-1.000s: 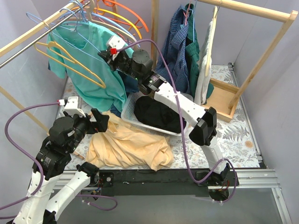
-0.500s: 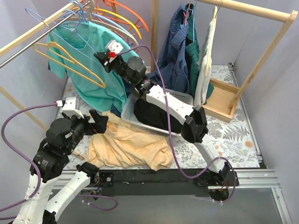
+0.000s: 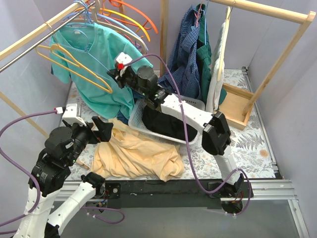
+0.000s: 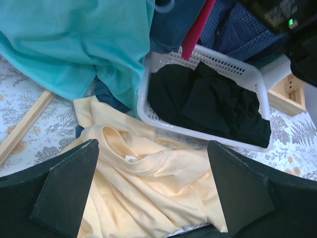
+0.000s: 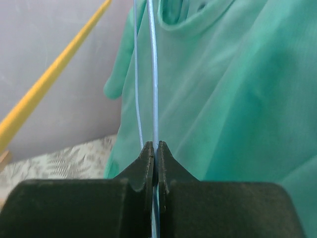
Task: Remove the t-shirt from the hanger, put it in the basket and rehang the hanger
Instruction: Place the hanger at the clothesline.
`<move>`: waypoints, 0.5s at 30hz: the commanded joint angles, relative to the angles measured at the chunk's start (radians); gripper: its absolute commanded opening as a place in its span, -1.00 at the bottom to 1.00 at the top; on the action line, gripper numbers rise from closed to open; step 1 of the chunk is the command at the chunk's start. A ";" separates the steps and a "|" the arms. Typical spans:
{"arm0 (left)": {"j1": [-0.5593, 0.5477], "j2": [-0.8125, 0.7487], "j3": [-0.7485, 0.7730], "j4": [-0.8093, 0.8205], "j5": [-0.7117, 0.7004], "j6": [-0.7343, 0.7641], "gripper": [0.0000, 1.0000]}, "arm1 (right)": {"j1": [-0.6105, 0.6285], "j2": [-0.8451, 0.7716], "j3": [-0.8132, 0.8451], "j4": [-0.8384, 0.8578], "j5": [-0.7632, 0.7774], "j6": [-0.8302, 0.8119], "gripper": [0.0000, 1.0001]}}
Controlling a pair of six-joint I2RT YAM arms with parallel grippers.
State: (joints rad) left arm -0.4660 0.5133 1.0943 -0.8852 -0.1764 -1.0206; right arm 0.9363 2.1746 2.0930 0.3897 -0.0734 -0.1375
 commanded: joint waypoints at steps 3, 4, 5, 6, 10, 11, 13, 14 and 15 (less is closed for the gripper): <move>0.000 0.011 0.087 -0.014 -0.041 0.034 0.84 | 0.021 -0.329 -0.325 0.052 0.015 -0.020 -0.97; 0.000 0.013 0.102 -0.014 -0.049 0.037 0.84 | 0.022 -0.390 -0.355 0.054 0.029 -0.020 -0.97; 0.000 0.014 0.110 -0.015 -0.049 0.039 0.84 | 0.024 -0.416 -0.382 0.037 0.035 -0.020 -0.97; 0.000 0.019 0.119 -0.015 -0.052 0.043 0.84 | 0.025 -0.441 -0.414 0.020 0.043 -0.020 -0.97; 0.000 0.031 0.150 -0.014 -0.046 0.037 0.84 | 0.033 -0.577 -0.508 -0.047 0.104 -0.017 -0.97; 0.000 0.033 0.157 -0.006 -0.040 0.036 0.84 | 0.033 -0.597 -0.522 -0.084 0.112 -0.010 -0.97; 0.000 0.043 0.162 0.003 0.051 0.048 0.82 | 0.039 -0.654 -0.551 -0.138 0.121 0.001 -0.97; 0.000 0.048 0.167 0.017 0.105 0.056 0.80 | 0.042 -0.668 -0.560 -0.165 0.126 0.010 -0.97; 0.000 0.053 0.174 0.023 0.135 0.047 0.78 | 0.048 -0.683 -0.567 -0.225 0.132 0.015 -0.97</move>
State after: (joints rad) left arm -0.4660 0.5282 1.2327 -0.8883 -0.1776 -0.9939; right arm 0.9714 1.5600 1.5604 0.2832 0.0025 -0.1516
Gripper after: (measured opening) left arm 0.905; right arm 0.043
